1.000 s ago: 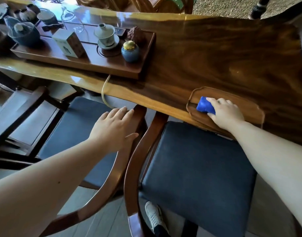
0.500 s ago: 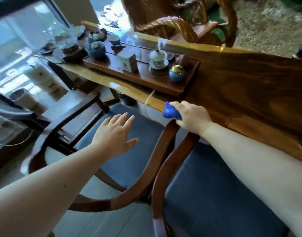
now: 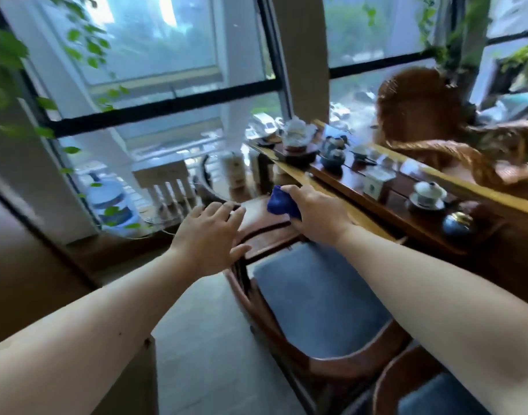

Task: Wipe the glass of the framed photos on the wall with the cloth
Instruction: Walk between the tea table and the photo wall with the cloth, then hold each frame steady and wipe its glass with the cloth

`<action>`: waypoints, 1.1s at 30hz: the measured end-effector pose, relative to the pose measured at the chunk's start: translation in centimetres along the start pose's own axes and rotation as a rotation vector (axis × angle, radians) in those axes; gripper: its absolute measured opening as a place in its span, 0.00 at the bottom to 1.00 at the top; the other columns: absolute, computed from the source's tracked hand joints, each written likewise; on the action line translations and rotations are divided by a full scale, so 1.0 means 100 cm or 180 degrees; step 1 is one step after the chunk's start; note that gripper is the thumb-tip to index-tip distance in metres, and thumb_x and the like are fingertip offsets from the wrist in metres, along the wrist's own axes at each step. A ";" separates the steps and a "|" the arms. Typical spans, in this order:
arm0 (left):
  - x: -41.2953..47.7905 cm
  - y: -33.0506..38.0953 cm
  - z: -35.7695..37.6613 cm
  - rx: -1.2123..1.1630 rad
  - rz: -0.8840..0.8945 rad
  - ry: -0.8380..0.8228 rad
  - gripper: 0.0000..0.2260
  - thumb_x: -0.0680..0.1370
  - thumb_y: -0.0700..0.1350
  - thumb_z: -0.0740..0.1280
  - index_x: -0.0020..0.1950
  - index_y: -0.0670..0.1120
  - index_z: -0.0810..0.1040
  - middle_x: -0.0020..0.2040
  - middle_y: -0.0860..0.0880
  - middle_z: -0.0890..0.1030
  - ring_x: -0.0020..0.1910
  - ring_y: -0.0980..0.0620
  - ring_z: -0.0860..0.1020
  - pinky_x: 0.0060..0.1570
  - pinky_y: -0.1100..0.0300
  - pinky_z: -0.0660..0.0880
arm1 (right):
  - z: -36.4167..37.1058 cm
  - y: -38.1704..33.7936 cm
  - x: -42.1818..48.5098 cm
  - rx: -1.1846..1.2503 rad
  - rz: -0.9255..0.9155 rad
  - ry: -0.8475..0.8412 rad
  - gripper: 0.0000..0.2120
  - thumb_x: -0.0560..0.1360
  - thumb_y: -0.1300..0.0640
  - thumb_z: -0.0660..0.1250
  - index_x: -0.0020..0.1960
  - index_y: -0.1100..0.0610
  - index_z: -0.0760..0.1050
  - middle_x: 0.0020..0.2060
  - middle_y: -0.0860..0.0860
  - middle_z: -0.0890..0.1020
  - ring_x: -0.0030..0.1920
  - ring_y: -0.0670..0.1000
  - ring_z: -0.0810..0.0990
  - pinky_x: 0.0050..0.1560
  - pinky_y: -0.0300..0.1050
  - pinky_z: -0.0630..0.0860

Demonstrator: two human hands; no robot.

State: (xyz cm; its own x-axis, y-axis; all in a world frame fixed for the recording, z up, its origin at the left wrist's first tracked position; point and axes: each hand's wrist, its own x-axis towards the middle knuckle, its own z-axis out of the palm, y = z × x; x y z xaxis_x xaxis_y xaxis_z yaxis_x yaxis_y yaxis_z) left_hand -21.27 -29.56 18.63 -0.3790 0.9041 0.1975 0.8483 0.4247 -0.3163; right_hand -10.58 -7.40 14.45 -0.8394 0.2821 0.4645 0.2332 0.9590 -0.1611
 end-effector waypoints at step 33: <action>-0.213 -0.307 -0.219 0.2209 -0.2790 0.0183 0.32 0.74 0.65 0.54 0.71 0.46 0.64 0.68 0.43 0.73 0.68 0.43 0.69 0.66 0.44 0.68 | 0.002 -0.491 0.336 0.3770 -0.1994 0.0447 0.23 0.71 0.47 0.68 0.61 0.36 0.63 0.50 0.48 0.79 0.44 0.50 0.77 0.38 0.46 0.72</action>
State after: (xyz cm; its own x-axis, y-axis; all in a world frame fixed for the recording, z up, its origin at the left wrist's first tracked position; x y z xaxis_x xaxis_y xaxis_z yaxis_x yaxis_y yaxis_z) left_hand -31.17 -62.91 44.45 -0.7115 0.2834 0.6430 -0.1005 0.8646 -0.4923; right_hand -50.34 -45.03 37.78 -0.5741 -0.1227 0.8095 -0.7891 0.3467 -0.5071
